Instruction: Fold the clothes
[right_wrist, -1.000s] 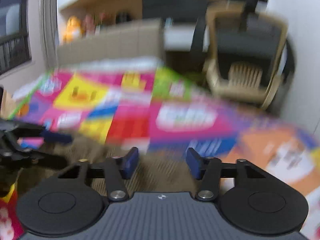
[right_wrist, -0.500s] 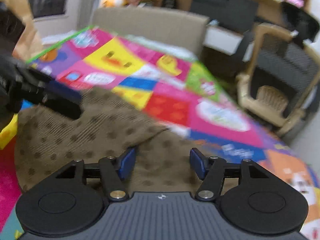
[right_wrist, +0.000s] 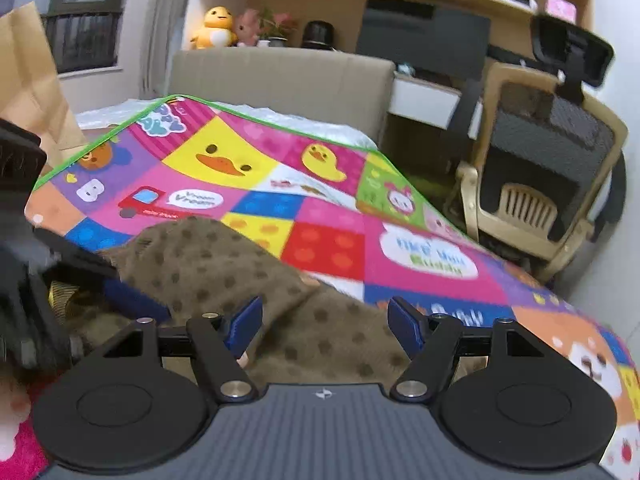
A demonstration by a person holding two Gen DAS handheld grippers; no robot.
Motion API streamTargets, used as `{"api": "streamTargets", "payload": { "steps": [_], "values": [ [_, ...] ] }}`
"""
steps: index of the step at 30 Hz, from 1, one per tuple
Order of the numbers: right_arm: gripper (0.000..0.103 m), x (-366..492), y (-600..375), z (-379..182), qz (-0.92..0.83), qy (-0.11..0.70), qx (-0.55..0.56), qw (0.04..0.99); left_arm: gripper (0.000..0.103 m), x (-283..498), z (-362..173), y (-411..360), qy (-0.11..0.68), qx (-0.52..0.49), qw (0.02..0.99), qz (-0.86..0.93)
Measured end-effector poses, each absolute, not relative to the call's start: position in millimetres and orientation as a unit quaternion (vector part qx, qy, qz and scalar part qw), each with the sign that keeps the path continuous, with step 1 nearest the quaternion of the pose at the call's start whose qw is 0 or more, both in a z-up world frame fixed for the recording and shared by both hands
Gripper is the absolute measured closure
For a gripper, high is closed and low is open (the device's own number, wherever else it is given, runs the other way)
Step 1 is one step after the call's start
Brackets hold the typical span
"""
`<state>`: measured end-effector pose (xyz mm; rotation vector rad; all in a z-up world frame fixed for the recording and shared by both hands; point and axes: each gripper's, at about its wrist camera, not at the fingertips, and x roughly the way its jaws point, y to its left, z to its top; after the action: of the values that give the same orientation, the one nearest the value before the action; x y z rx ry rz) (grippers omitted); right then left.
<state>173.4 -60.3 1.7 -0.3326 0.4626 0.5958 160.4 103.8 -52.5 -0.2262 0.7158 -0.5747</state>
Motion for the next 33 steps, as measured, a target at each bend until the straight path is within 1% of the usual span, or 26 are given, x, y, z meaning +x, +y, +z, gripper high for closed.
{"api": "streamTargets", "payload": {
  "steps": [3, 4, 5, 6, 11, 15, 16, 17, 19, 20, 21, 26, 33],
  "values": [
    [0.032, 189.7, -46.3, -12.8, 0.279, 0.251, -0.174, 0.91, 0.004, 157.3, -52.3, 104.4, 0.348, -0.105, 0.89, -0.276],
    [0.028, 194.1, -46.2, -19.0, 0.269, 0.261, -0.178, 0.91, 0.004, 156.3, -51.5, 107.6, 0.348, -0.108, 0.89, -0.273],
    [0.022, 198.6, -46.0, -25.1, 0.258, 0.27, -0.182, 0.91, 0.004, 155.2, -50.7, 111.0, 0.348, -0.111, 0.891, -0.27],
    [0.02, 202.4, -46.6, -30.7, 0.248, 0.278, -0.185, 0.909, 0.004, 154.1, -49.8, 114.3, 0.348, -0.115, 0.892, -0.266],
    [0.019, 171.2, -99.9, -21.9, 0.223, 0.283, -0.127, 0.924, 0.004, 153.6, -48.3, 143.1, 0.34, -0.145, 0.9, -0.234],
    [0.015, 158.4, -135.6, -34.9, 0.209, 0.332, -0.07, 0.917, 0.005, 160.2, -52.6, 155.3, 0.34, -0.174, 0.896, -0.228],
    [0.012, 157.0, -142.2, -40.7, 0.204, 0.346, -0.06, 0.914, 0.005, 161.6, -54.6, 154.7, 0.34, -0.17, 0.897, -0.226],
    [0.008, 156.1, -145.7, -48.3, 0.202, 0.356, -0.051, 0.911, 0.005, 161.9, -54.8, 153.6, 0.34, -0.168, 0.898, -0.224],
    [0.006, 153.0, -147.1, -52.1, 0.2, 0.351, -0.043, 0.914, 0.005, 162.3, -54.4, 151.4, 0.34, -0.164, 0.9, -0.22],
    [0.002, 153.6, -146.1, -51.5, 0.199, 0.353, -0.044, 0.913, 0.005, 161.5, -53.9, 151.1, 0.34, -0.164, 0.9, -0.218],
    [0.0, 154.3, -145.4, -52.5, 0.202, 0.356, -0.041, 0.911, 0.005, 160.5, -53.3, 150.9, 0.34, -0.164, 0.901, -0.215],
    [0.0, 154.2, -146.4, -53.8, 0.208, 0.362, -0.043, 0.908, 0.005, 151.5, -49.8, 150.8, 0.339, -0.165, 0.903, -0.206],
    [0.0, 151.8, -147.4, -50.7, 0.204, 0.367, -0.037, 0.907, 0.004, 128.2, -46.6, 150.3, 0.343, -0.117, 0.914, -0.184]
  ]
}}
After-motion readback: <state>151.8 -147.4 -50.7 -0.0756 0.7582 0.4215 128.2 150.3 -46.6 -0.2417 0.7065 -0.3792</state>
